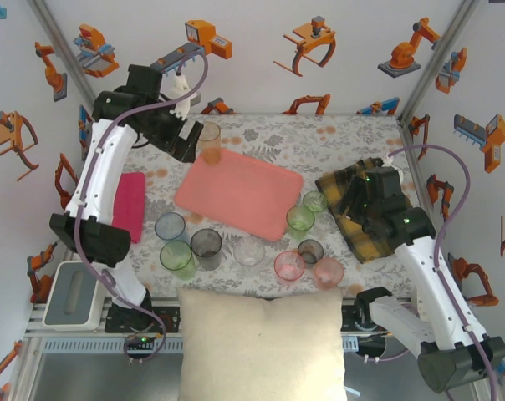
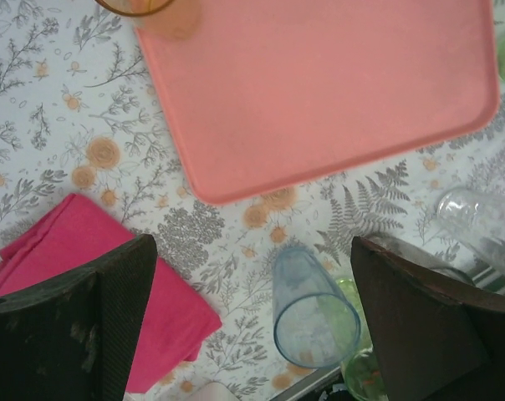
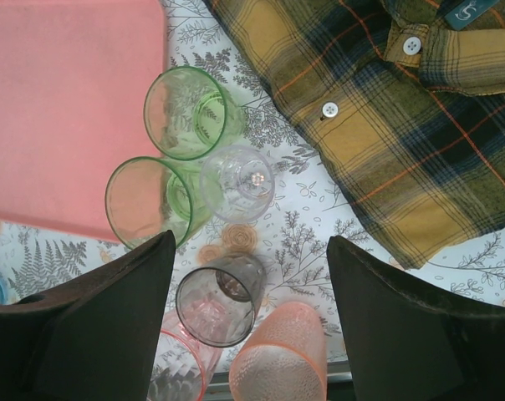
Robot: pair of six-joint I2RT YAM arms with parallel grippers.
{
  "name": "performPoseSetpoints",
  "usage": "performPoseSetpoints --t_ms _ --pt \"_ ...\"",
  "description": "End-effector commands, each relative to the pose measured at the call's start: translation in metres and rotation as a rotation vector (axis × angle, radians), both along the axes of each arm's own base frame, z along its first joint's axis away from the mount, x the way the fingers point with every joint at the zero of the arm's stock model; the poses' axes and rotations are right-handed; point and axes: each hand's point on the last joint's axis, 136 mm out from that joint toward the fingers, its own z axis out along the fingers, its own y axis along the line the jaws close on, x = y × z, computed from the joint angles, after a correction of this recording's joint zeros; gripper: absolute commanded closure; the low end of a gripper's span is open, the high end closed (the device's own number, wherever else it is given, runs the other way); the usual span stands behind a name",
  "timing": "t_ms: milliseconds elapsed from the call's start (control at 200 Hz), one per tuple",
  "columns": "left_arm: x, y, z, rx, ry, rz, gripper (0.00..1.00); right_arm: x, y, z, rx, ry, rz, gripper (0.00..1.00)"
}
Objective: Place the glasses into the tray
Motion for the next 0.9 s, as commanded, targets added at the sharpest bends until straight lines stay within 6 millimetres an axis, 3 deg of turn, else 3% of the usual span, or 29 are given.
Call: performPoseSetpoints --t_ms 0,190,361,681,896 --pt "-0.036 0.003 0.002 -0.016 0.028 -0.071 0.10 0.006 0.003 0.000 0.000 -0.018 0.005 0.32" --pt "-0.081 0.009 -0.021 -0.014 0.100 -0.120 0.11 0.011 0.004 0.004 -0.004 -0.025 0.003 0.32" --pt "-0.110 0.021 -0.044 0.023 0.140 -0.131 0.12 0.015 0.006 0.007 0.000 -0.029 0.005 0.32" --pt "-0.135 0.029 -0.082 0.039 0.188 -0.121 0.17 0.019 0.008 0.010 0.008 -0.028 0.005 0.33" --pt "-0.142 0.030 -0.096 0.065 0.200 -0.140 0.19 0.017 0.001 0.013 -0.030 -0.015 -0.011 0.33"
